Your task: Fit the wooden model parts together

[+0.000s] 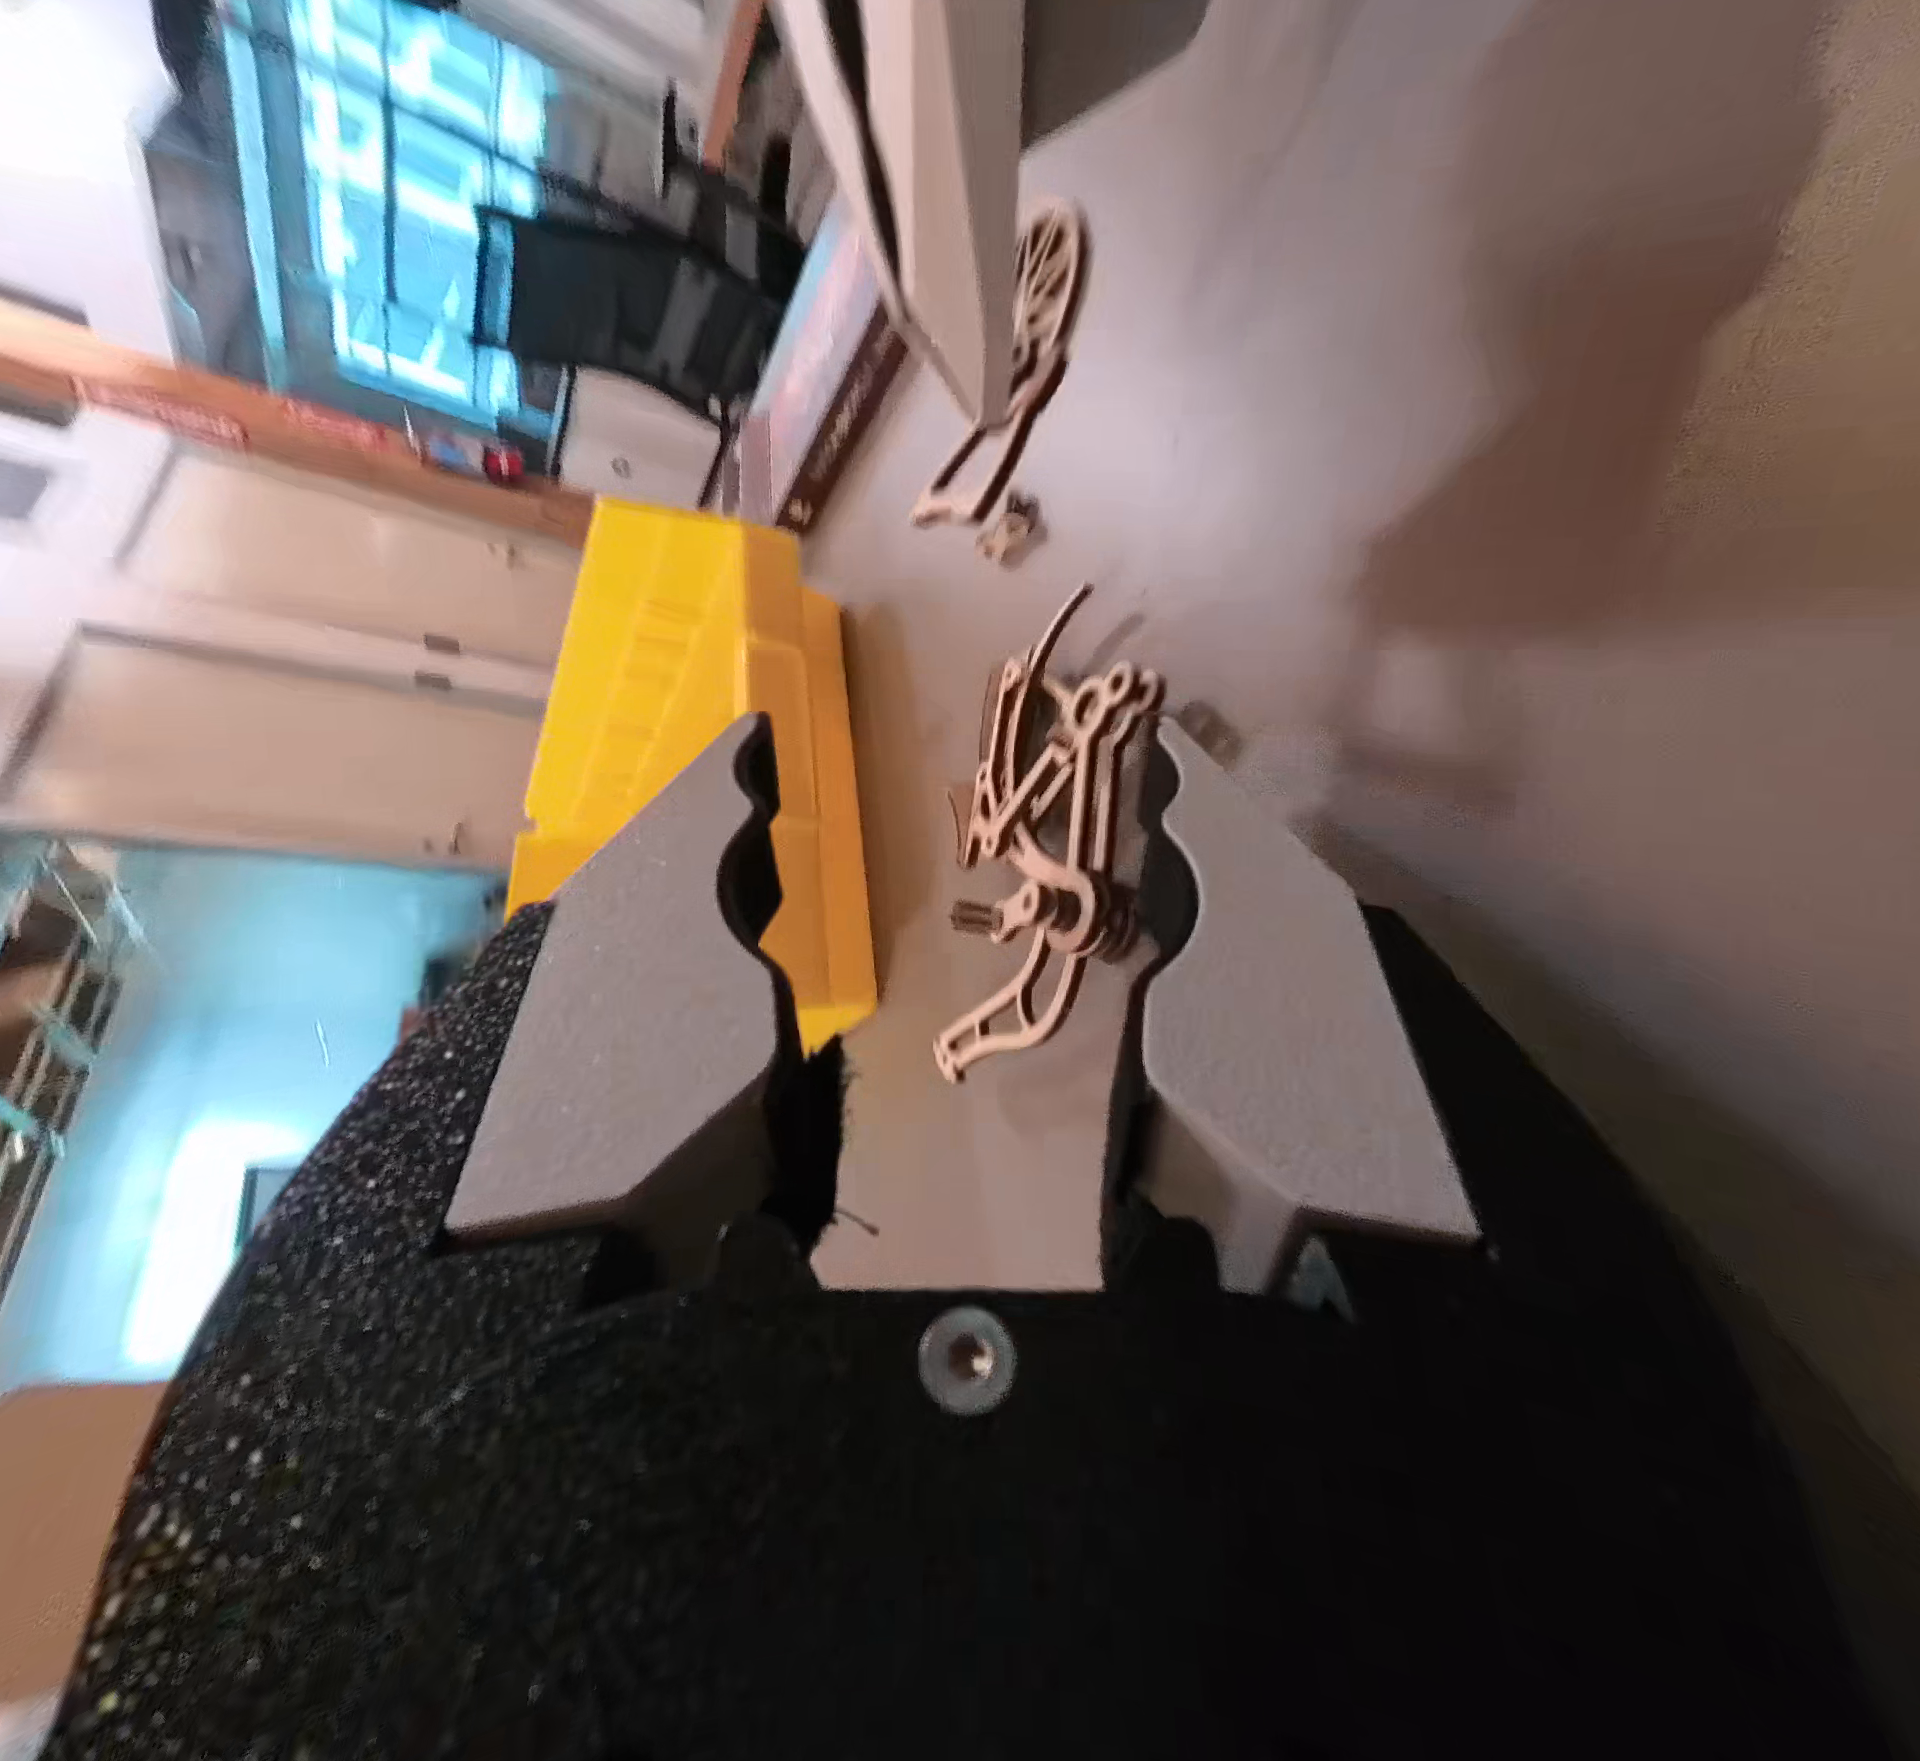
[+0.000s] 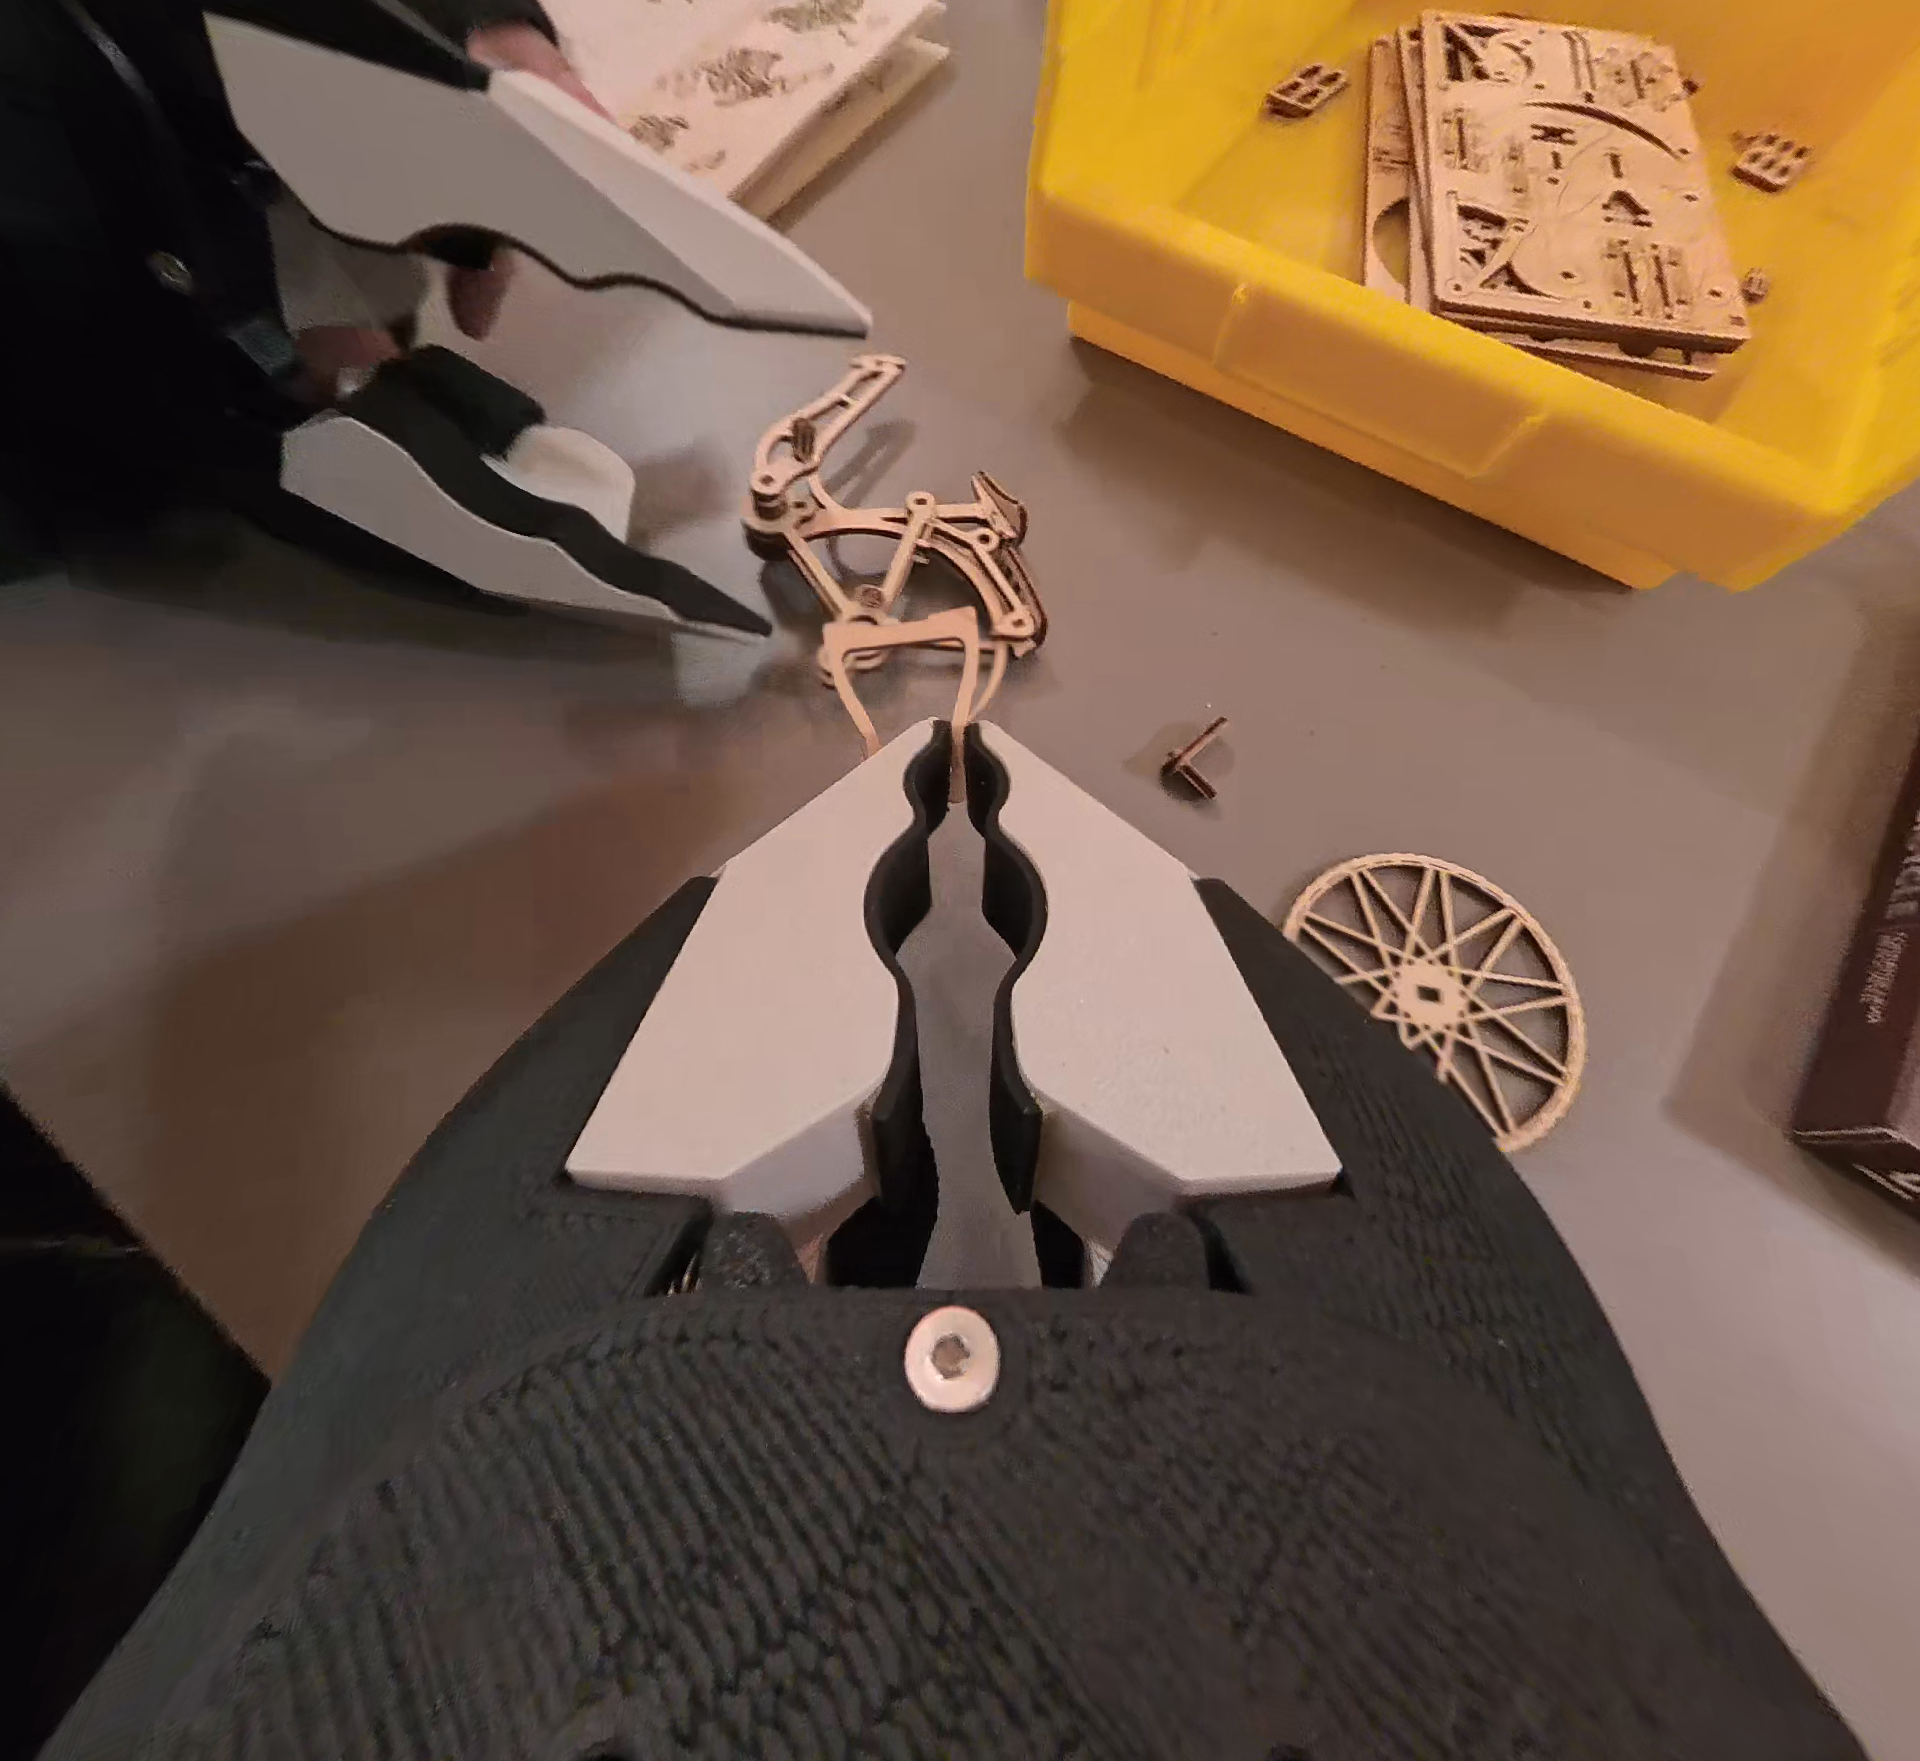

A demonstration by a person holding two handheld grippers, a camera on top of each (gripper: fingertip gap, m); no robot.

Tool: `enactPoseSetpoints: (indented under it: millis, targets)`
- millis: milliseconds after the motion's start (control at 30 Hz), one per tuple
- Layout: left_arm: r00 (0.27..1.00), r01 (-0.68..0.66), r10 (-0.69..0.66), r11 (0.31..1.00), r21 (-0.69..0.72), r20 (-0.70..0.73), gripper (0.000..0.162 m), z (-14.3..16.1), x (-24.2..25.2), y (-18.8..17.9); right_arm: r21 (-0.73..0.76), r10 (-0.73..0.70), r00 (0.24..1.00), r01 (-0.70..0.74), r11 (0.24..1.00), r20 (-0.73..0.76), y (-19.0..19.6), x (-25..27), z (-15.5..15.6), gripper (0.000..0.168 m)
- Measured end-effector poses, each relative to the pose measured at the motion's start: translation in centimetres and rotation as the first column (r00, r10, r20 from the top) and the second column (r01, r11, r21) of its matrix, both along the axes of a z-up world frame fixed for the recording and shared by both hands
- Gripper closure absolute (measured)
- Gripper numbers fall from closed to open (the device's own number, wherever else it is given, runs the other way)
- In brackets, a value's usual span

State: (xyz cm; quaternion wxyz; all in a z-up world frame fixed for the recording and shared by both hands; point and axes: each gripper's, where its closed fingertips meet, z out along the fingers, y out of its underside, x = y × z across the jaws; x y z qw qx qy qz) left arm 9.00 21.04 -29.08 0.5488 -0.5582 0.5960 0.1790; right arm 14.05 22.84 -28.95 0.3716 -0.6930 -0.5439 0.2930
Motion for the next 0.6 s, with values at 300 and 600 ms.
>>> enactPoseSetpoints:
  millis: [300,600]
  targets:
    - [0.974,0.19,-0.168,0.971,0.145,-0.152,0.146,0.3,3.2,-2.8,-0.024,0.17,0.985,-0.169,0.985,0.037,-3.6,-1.5,0.7,0.167]
    - [0.839,0.059,0.022,0.99,-0.131,0.544,0.162,6.0,1.3,-0.9,0.484,0.112,0.966,0.015,0.875,-0.233,-1.1,-1.5,7.3,0.137]
